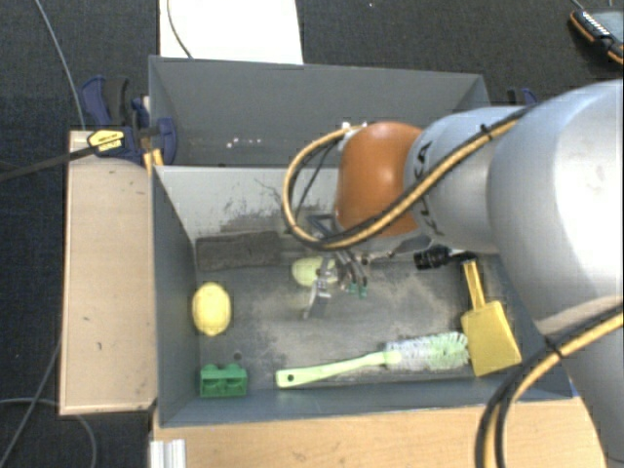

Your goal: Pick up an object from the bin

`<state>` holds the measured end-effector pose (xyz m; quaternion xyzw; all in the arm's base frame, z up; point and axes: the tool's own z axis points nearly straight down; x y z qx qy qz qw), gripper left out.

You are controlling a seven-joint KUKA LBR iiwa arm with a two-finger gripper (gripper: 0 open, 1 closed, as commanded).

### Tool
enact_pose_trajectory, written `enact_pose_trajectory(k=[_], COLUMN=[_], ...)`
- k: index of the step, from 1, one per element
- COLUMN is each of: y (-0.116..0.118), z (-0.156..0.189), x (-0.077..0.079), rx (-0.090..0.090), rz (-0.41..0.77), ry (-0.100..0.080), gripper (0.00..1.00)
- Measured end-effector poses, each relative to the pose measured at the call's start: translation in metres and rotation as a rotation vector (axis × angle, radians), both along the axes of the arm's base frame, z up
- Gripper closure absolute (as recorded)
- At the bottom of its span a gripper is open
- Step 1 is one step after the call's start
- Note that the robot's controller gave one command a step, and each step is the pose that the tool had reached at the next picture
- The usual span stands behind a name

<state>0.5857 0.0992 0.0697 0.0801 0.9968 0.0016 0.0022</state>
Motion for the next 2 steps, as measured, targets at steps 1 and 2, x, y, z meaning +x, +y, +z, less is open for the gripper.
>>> enact_pose_trajectory(k=[1,2], y=[-0.001,-0.001], z=[0.091,0.01], x=[0.007,-0.004], rx=[-0.001,-0.002], rz=[-0.012,-0.004], ry=[-0.006,0.013], gripper=[0.0,0.0])
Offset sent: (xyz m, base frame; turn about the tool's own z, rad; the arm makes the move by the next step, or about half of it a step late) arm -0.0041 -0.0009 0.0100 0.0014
